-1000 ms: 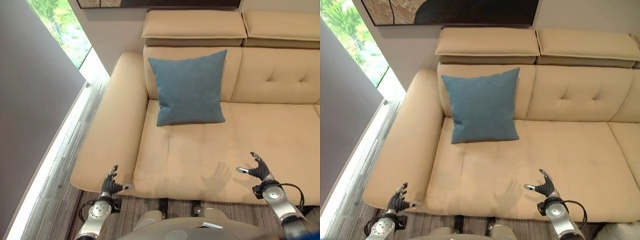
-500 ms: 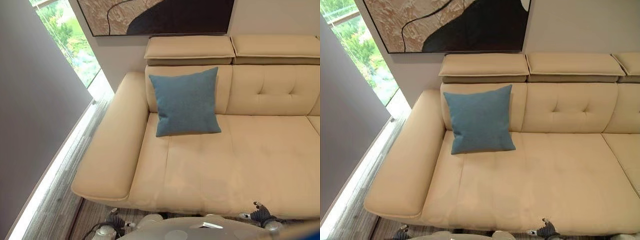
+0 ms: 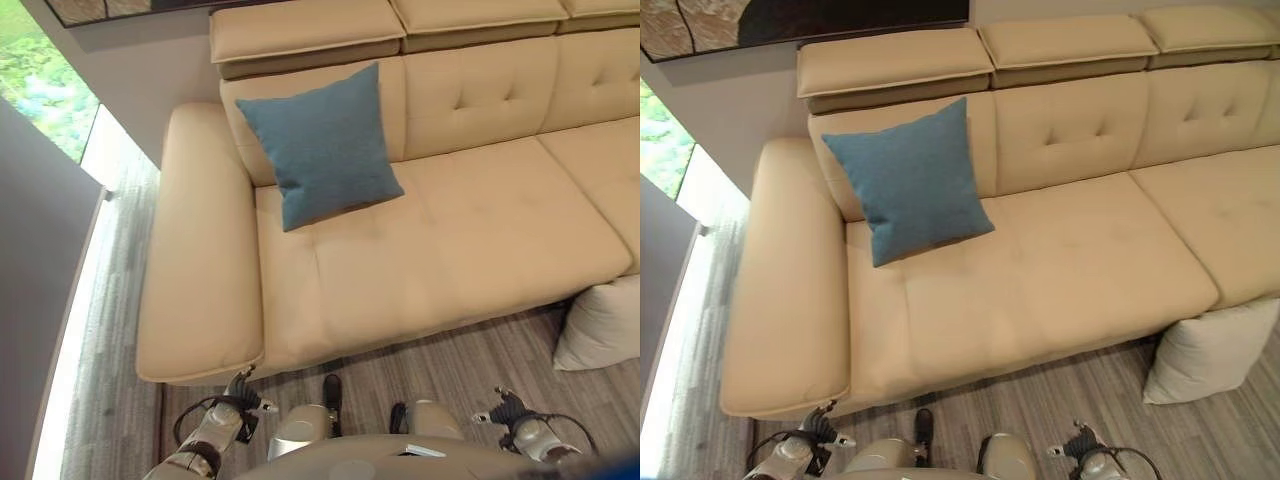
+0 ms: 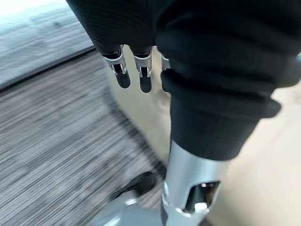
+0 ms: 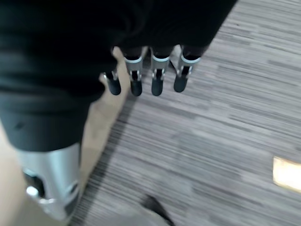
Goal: Pick up all the scattered cushions and arrange them neatly on the sofa.
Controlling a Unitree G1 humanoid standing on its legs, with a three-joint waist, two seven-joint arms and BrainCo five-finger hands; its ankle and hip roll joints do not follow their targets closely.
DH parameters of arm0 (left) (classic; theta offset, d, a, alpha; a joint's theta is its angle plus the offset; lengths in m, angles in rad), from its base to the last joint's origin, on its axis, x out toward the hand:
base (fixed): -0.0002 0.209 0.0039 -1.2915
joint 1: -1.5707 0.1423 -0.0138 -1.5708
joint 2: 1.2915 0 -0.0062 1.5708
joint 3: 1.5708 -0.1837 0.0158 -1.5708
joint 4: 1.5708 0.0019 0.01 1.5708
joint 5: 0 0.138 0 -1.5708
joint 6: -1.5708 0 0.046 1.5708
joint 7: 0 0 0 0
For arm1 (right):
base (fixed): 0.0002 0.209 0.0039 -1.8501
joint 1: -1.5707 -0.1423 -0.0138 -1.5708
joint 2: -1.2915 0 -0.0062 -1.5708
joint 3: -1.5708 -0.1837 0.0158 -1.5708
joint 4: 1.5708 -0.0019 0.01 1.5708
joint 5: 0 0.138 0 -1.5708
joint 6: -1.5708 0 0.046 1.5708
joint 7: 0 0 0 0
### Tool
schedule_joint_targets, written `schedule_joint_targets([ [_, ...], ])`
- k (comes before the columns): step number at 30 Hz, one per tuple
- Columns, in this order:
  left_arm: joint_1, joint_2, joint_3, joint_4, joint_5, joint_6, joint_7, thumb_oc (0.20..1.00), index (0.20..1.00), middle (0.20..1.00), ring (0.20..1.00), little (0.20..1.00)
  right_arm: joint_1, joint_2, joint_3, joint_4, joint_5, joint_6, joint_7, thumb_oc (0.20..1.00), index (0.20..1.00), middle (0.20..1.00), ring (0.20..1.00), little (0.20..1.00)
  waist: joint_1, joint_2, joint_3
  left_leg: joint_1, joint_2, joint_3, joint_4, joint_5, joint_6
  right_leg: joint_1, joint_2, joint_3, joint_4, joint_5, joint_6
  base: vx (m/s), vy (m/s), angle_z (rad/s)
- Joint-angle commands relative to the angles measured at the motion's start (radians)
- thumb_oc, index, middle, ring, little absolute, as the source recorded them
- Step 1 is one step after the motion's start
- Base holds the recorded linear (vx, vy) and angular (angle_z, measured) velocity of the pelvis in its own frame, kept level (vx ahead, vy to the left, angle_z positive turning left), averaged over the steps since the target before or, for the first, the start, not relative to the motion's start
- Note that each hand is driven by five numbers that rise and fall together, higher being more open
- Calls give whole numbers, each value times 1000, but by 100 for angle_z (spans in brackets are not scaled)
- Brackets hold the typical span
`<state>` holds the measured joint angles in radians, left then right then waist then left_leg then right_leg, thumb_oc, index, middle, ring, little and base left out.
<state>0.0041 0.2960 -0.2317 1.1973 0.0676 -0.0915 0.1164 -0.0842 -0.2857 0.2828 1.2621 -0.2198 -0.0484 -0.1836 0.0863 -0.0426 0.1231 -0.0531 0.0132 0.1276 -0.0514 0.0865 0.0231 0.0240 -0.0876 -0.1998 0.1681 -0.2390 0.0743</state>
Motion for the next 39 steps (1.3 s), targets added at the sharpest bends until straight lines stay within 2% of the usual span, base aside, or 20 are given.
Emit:
schedule_joint_targets([
  [1, -50, -29, 2, 1, -11, -6, 26, 1000, 1000, 1000, 1000, 1000, -16, -27, 6, -9, 36, 6, -43, 1000, 1000, 1000, 1000, 1000, -9, -26, -9, -39, -43, -136, 102, -119, -29, 1, 32, 56, -164, 173, 24, -97, -155, 13],
  [5, -69, -42, -22, 12, -10, -2, 29, 1000, 1000, 1000, 1000, 1000, -19, -18, 0, 3, 64, 12, -55, 1000, 1000, 1000, 1000, 1000, -20, -27, 10, -69, -59, -189, 165, -126, -43, 11, 40, 63, -202, 199, 13, -117, -70, 23],
  [6, -74, -53, -29, 17, -11, -1, 31, 1000, 1000, 1000, 1000, 1000, -24, -16, 1, 11, 70, 13, -61, 1000, 1000, 1000, 1000, 1000, -13, -32, 15, -63, -92, -267, 197, -158, -41, 0, 40, 90, -203, 215, 9, -88, -12, -6],
  [7, -74, -53, -29, 17, -11, -1, 31, 1000, 1000, 1000, 1000, 1000, -24, -16, 1, 11, 70, 13, -61, 1000, 1000, 1000, 1000, 1000, -14, -31, 16, -62, -92, -267, 200, -160, -41, 2, 41, 89, -203, 215, 9, -138, 31, -17],
  [9, -81, -69, -35, 24, -14, 4, 32, 1000, 1000, 1000, 1000, 1000, -33, -10, 4, 12, 72, 22, -61, 1000, 1000, 1000, 1000, 1000, -11, -30, 15, -17, -127, -370, 264, -218, -39, -17, 38, 143, -197, 237, 11, -127, 95, -62],
  [10, -82, -74, -35, 26, -17, 5, 33, 1000, 1000, 1000, 1000, 1000, -34, -8, 6, 11, 71, 25, -62, 1000, 1000, 1000, 1000, 1000, -12, -26, 13, 1, -130, -401, 271, -224, -39, -26, 39, 159, -194, 244, 12, -185, 268, -101],
  [11, -81, -90, -41, 26, -26, 5, 41, 1000, 1000, 1000, 1000, 1000, -35, -2, 16, -2, 68, 33, -62, 1000, 1000, 1000, 1000, 1000, -33, -2, 6, 36, -122, -458, 242, -240, -42, -73, 38, 214, -173, 261, 30, -201, 311, -87],
  [14, -93, -97, -53, 29, -23, 6, 48, 1000, 1000, 1000, 1000, 1000, -53, 15, 14, -13, 68, 42, -66, 1000, 1000, 1000, 1000, 1000, -60, 15, 8, 61, -116, -435, 164, -243, -25, -146, 17, 232, -151, 301, 56, -214, 279, -86],
  [16, -103, -99, -64, 30, -15, 1, 53, 1000, 1000, 1000, 1000, 1000, -67, 40, 32, -21, 52, 48, -70, 1000, 1000, 1000, 1000, 1000, -61, 17, 25, 54, -132, -389, 132, -231, -10, -204, -4, 249, -156, 344, 91, -376, 299, -104],
  [17, -117, -92, -70, 35, -12, 1, 56, 1000, 1000, 1000, 1000, 1000, -83, 63, 50, -23, 40, 54, -72, 1000, 1000, 1000, 1000, 1000, -47, 26, 55, 27, -126, -334, 132, -218, 3, -254, -10, 199, -127, 344, 96, -545, 302, -230],
  [18, -116, -89, -68, 34, -11, 1, 60, 1000, 1000, 1000, 1000, 1000, -88, 72, 72, -29, 28, 52, -75, 1000, 1000, 1000, 1000, 1000, -31, 38, 65, -3, -122, -298, 137, -202, 9, -256, -33, 94, -83, 304, 80, -506, 242, -244],
  [20, -99, -87, -72, 47, 0, 12, 58, 1000, 1000, 1000, 1000, 1000, -71, 88, 83, -31, 24, 44, -73, 1000, 1000, 1000, 1000, 1000, -26, 43, 46, -13, -117, -271, 118, -174, 29, -212, 0, 79, 5, 235, 43, -260, 134, -201],
  [22, -78, -100, -66, 57, -6, 14, 59, 1000, 1000, 1000, 1000, 1000, -59, 104, 92, -34, 19, 38, -83, 1000, 1000, 1000, 1000, 1000, 8, 51, 20, -31, -103, -208, 109, -165, 30, -129, -2, -1, 1, 168, 27, -172, 27, -109],
  [24, -61, -112, -44, 60, -25, 12, 64, 1000, 1000, 1000, 1000, 1000, -66, 112, 103, -41, 7, 39, -93, 1000, 1000, 1000, 1000, 1000, 53, 48, -3, -48, -84, -134, 95, -159, 18, -74, -31, -110, -63, 167, 37, -130, -61, -128],
  [25, -53, -116, -36, 57, -35, 11, 68, 1000, 1000, 1000, 1000, 1000, -67, 116, 110, -52, 0, 40, -95, 1000, 1000, 1000, 1000, 1000, 65, 46, -2, -45, -74, -109, 93, -157, 16, -74, -40, -130, -79, 175, 40, -60, -120, -194],
  [26, -45, -120, -23, 58, -48, 10, 75, 1000, 1000, 1000, 1000, 1000, -65, 118, 117, -58, -4, 34, -105, 1000, 1000, 1000, 1000, 1000, 67, 46, -7, -30, -61, -86, 83, -159, 19, -59, -27, -103, -117, 181, 43, -7, -114, -192],
  [28, -44, -128, -30, 51, -70, 8, 86, 1000, 1000, 1000, 1000, 1000, -54, 120, 116, -71, 4, 32, -119, 1000, 1000, 1000, 1000, 1000, 48, 52, -10, -19, -60, -82, 77, -151, 17, -57, 4, -33, -162, 197, 41, 31, -116, -117],
  [34, -42, -156, -96, 28, -41, 13, 77, 1000, 1000, 1000, 1000, 1000, 10, 102, 74, -79, 29, 21, -158, 1000, 1000, 1000, 1000, 1000, -7, 82, -2, 10, -62, -113, 99, -164, -1, -3, 36, 17, -255, 221, 30, 64, -57, -11],
  [37, -52, -161, -108, 36, -65, 6, 70, 1000, 1000, 1000, 1000, 1000, 1, 86, 59, -63, 34, 22, -175, 1000, 1000, 1000, 1000, 1000, 24, 74, 17, -71, -144, -315, 147, -151, -26, -18, 44, 63, -255, 232, 29, 22, 12, -26],
  [39, -40, -157, -88, 63, -54, 16, 61, 1000, 1000, 1000, 1000, 1000, 0, 79, 35, -49, 36, 26, -166, 1000, 1000, 1000, 1000, 1000, 16, 75, -1, -48, -133, -299, 104, -151, -13, -11, 50, 76, -255, 223, 36, 176, 121, -41],
])
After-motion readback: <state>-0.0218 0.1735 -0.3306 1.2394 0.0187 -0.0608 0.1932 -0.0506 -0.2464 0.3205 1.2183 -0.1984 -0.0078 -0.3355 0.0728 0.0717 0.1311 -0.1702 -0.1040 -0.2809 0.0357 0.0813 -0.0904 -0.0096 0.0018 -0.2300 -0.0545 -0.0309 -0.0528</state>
